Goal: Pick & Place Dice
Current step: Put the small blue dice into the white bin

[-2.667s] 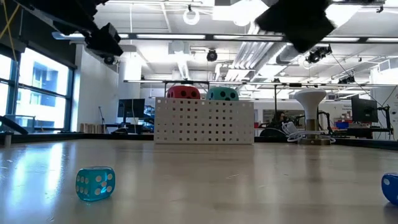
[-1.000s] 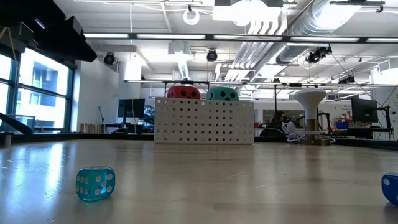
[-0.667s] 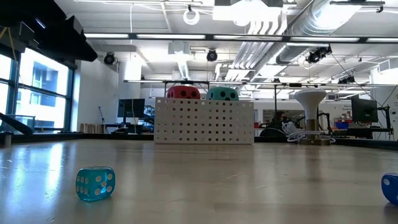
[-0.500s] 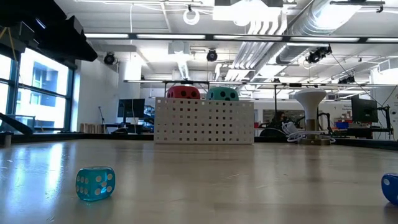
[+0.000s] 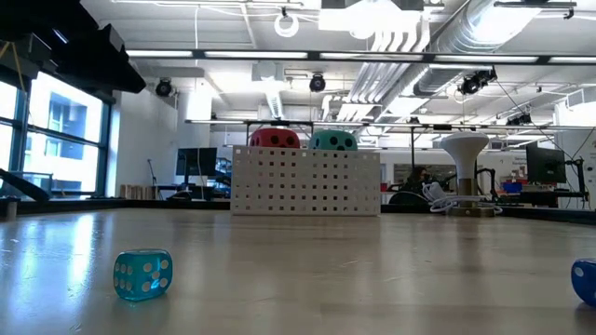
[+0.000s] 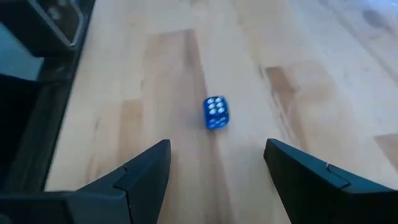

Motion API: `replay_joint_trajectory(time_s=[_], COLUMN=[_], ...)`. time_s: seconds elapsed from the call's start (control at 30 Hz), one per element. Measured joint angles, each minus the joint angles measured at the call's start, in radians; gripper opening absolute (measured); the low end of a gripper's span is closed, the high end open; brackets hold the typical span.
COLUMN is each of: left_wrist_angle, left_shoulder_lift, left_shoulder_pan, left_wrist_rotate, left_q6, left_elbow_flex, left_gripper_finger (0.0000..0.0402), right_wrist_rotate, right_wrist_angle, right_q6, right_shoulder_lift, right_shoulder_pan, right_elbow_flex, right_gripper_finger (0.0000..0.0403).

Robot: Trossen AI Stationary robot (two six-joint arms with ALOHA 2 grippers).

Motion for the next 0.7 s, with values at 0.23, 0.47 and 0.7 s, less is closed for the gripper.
replay_joint_trajectory(time_s=[0.23, 0.47, 0.7], left_wrist_angle=[0.004, 0.004, 0.004], left_shoulder_lift=[0.0, 0.0, 0.0], left_shoulder_pan=[0.0, 0.0, 0.0], left_wrist_rotate=[-0.045, -0.045, -0.045], left_q6=[0.003, 0.002, -0.001], left_elbow_flex=[0.0, 0.0, 0.0], left_gripper_finger=[0.0294, 0.0294, 0.0294], right_wrist_rotate=[-0.009, -0.062, -0.102], right_wrist_angle=[0.028, 0.042, 0.041], right_q6=[-0.094, -0.152, -0.179], right_shoulder_lift=[0.0, -0.001, -0.001], right_shoulder_pan=[-0.035, -0.076, -0.103], right_elbow_flex=[-0.002, -0.002, -0.002], right_gripper_finger=[0.0258, 0.0258, 0.0258])
